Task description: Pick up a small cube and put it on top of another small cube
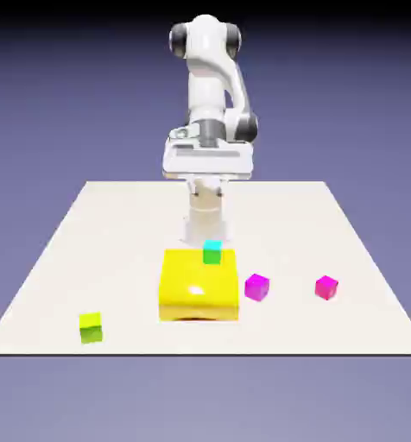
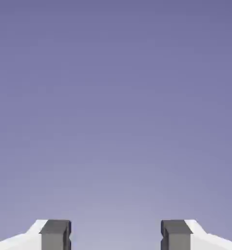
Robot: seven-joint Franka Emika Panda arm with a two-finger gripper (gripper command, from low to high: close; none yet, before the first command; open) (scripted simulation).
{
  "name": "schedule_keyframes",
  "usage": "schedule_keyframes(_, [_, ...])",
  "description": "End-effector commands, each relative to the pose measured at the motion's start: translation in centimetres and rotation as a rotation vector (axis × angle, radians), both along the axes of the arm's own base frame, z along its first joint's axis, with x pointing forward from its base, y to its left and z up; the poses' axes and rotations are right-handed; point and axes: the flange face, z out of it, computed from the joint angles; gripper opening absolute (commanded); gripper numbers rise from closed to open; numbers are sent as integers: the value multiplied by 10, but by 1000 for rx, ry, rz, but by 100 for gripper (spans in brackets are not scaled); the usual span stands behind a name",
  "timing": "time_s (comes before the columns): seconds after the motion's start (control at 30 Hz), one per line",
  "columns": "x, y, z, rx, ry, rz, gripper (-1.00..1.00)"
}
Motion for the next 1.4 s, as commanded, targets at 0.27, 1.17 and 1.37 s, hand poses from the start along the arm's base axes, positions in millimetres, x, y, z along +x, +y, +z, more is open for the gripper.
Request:
schedule_keyframes(0.27, [54,67,-79,-142,467,147,0])
schedule_keyframes(1.17, [36,227,-325,-781,1652,420,0])
schedule_keyframes(1.37, [13,247,-366,-956,1863,440,0])
